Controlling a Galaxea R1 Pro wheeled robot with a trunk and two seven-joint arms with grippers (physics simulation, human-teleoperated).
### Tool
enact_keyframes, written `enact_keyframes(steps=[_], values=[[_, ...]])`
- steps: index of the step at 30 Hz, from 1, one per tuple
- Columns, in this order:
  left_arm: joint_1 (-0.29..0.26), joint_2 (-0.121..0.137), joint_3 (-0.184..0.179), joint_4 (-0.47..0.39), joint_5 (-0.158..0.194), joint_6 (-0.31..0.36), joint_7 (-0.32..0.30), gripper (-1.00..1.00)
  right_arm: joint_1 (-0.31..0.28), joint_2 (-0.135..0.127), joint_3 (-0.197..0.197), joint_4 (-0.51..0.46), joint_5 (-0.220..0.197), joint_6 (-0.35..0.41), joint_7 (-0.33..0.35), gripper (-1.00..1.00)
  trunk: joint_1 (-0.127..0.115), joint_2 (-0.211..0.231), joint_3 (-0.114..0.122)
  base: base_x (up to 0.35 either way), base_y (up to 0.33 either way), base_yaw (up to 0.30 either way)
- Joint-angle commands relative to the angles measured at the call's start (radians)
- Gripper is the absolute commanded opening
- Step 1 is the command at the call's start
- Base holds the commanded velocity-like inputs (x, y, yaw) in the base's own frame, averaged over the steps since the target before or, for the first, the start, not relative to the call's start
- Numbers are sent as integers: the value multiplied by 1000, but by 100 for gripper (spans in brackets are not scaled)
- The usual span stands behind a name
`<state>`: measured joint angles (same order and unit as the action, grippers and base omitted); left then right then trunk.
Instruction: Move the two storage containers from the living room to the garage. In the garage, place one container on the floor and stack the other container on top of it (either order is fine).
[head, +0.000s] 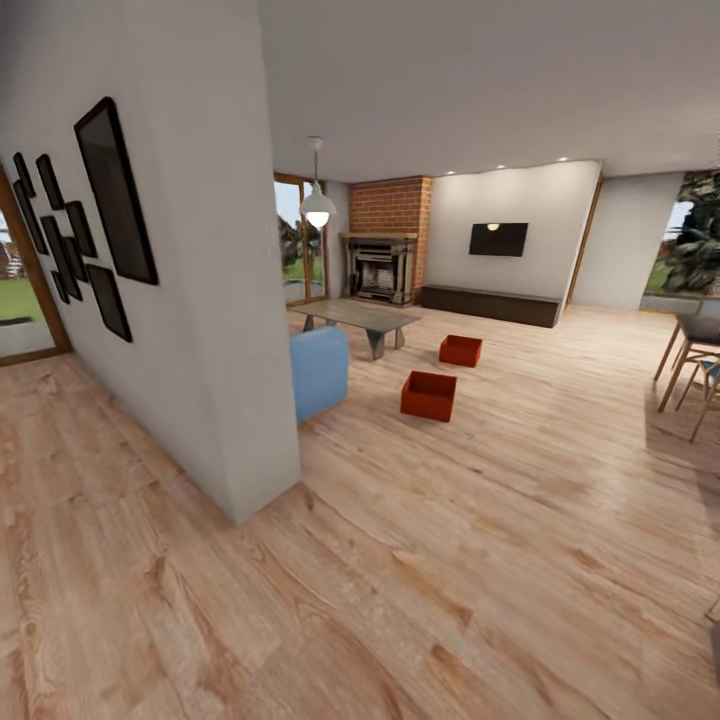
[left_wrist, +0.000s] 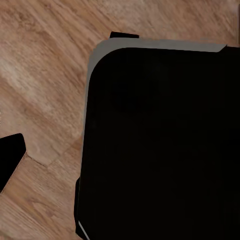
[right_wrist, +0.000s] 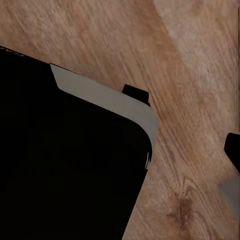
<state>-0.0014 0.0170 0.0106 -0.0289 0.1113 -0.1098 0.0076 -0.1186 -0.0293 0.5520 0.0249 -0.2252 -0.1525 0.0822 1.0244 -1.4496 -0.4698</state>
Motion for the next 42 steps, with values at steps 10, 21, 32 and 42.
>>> enact_keyframes(steps=[10, 21, 32, 42], values=[[0, 0, 0, 0, 9, -2, 0, 100, -1, 0, 6, 3, -10, -6, 7, 100, 1, 0, -1, 322, 0, -4], [0, 0, 0, 0, 9, -2, 0, 100, -1, 0, 6, 3, -9, -7, 6, 100, 1, 0, -1, 322, 0, 0], [0, 0, 0, 0, 9, -2, 0, 100, -1, 2, 6, 3, -11, -6, 5, 100, 1, 0, -1, 322, 0, -211], [0, 0, 0, 0, 8, -2, 0, 100, -1, 2, 6, 3, -11, -6, 5, 100, 1, 0, -1, 322, 0, -221]])
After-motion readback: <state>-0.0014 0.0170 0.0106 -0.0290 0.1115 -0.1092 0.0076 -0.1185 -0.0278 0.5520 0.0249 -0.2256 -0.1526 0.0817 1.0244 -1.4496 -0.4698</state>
